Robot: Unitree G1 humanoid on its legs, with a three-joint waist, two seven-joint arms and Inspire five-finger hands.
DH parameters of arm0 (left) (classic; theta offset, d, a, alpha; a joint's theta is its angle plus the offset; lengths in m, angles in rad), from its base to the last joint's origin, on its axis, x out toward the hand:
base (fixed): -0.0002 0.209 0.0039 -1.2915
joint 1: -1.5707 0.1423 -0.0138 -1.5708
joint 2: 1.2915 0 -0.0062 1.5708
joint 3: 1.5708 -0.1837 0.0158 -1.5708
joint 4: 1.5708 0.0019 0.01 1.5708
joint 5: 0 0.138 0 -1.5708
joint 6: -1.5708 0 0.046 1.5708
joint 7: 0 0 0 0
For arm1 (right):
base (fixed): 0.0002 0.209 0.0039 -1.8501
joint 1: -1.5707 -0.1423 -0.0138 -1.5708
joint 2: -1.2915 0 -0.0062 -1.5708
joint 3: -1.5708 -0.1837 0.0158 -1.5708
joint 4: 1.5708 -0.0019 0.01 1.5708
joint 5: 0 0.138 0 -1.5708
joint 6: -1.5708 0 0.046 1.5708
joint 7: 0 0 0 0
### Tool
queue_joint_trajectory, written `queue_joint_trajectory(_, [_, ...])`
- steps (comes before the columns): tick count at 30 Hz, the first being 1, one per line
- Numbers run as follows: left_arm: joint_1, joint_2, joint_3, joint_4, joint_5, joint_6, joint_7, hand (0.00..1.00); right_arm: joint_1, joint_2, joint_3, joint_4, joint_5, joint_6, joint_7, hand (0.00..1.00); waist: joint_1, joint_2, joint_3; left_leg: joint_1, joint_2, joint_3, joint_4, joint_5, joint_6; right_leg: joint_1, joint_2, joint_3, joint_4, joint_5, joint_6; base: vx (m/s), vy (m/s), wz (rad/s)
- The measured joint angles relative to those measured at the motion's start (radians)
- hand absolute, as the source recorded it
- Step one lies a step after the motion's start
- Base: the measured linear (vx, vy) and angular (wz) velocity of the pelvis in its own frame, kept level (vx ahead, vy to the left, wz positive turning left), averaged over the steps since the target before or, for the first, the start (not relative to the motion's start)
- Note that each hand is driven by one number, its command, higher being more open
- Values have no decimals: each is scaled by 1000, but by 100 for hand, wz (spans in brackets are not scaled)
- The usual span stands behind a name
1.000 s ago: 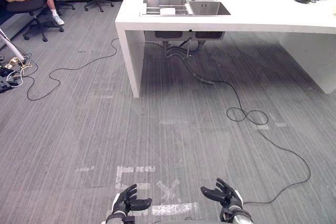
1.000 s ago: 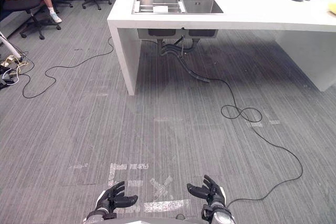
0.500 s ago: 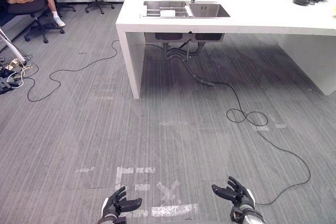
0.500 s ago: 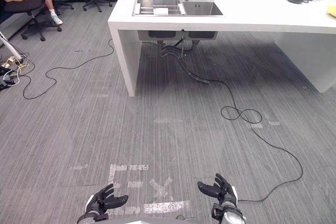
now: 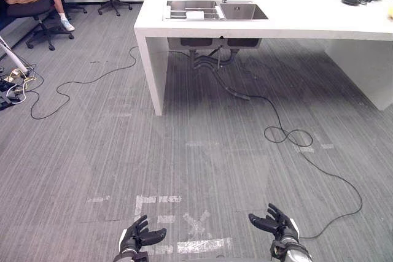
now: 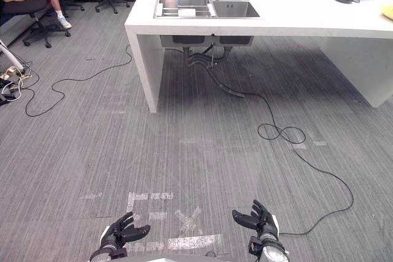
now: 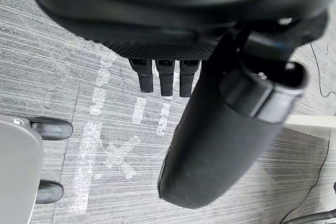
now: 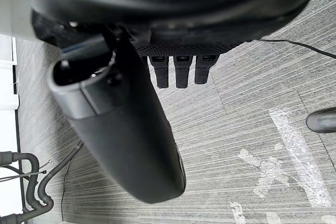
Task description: Walk over to the sink, pick up the cup, carry it to the dishwasher, place the cup inside the dishwasher, then close the dishwasher door
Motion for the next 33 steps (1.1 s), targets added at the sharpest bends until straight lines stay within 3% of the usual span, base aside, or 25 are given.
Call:
queue_joint_trajectory(11, [9, 0, -33, -108, -23, 0, -1, 90, -1, -3, -6, -22, 2, 4, -25, 90, 3, 2, 1, -24, 0, 2, 6, -13, -5, -38, 0, 1, 37, -27, -2, 4, 1, 0])
queue_joint_trajectory(17, [13, -2, -32, -202, -48, -1, 3, 90, -30, -19, -21, -65, 3, 4, -46, 90, 12, 14, 8, -113, 5, 28, 144, -112, 9, -103, -2, 25, 112, -77, 9, 61, 35, -13])
queue_joint_trajectory(20, [14, -3, -32, -230, -57, -1, 3, 90, -63, -33, -21, -67, 1, 4, -57, 90, 14, 19, 20, -136, -10, 52, 222, -174, 30, -182, -22, 48, 299, -186, 32, 109, 74, -18])
queue_joint_trajectory(21, [13, -4, -32, -248, -57, 0, 5, 90, -67, -37, -21, -69, 1, 4, -59, 90, 13, 22, 29, -123, -19, 51, 239, -200, 41, -223, -34, 42, 424, -223, 53, 171, 85, 0])
queue_joint_trajectory(22, [12, -4, -32, -259, -58, -1, 6, 90, -68, -36, -20, -72, 1, 5, -60, 90, 13, 24, 39, -112, -19, 47, 240, -207, 47, -243, -36, 34, 490, -227, 59, 216, 75, 17])
queue_joint_trajectory(23, [9, 2, -32, -284, -58, -1, 8, 90, -66, -30, -18, -81, 0, 7, -60, 90, 9, 22, 62, -75, -24, 28, 244, -222, 59, -304, -48, 12, 667, -224, 70, 270, 48, 38])
queue_joint_trajectory(24, [7, 8, -34, -293, -58, -2, 10, 90, -60, -27, -17, -82, 0, 10, -60, 90, 2, 17, 71, -48, -31, 8, 245, -232, 63, -336, -57, -4, 760, -246, 71, 295, 32, 47])
queue_joint_trajectory(27, [-10, 7, -42, -294, -59, -2, 14, 90, -55, -37, -17, -88, -1, 14, -59, 90, -7, 24, 82, 22, -23, -48, 225, -254, 56, -417, -56, -39, 774, -293, 35, 368, -12, 51])
queue_joint_trajectory(29, [-33, 2, -43, -291, -64, -3, 24, 90, -60, -51, -14, -88, -9, 14, -54, 90, -16, 44, 95, 50, 13, -84, 221, -267, 33, -470, -21, -56, 664, -280, 31, 412, -79, 65])
queue_joint_trajectory(31, [-38, 10, -50, -292, -78, -10, 29, 90, -43, -66, 2, -89, -13, 15, -53, 90, -18, 26, 89, 79, 18, -93, 230, -301, -25, -477, -15, -45, 461, -107, 5, 482, -107, 58])
queue_joint_trajectory(32, [-40, 9, -47, -277, -78, -10, 31, 90, -36, -77, 3, -80, -16, 17, -52, 90, -14, 12, 90, 115, 13, -94, 258, -344, -47, -479, -33, -53, 469, -16, -35, 624, -159, 20])
queue_joint_trajectory(33, [-32, -5, -41, -273, -78, -6, 34, 90, -49, -80, 2, -70, -17, 27, -53, 90, -17, 38, 81, 96, 56, -90, 331, -352, -60, -463, -2, -72, 485, -51, -53, 627, -178, 13])
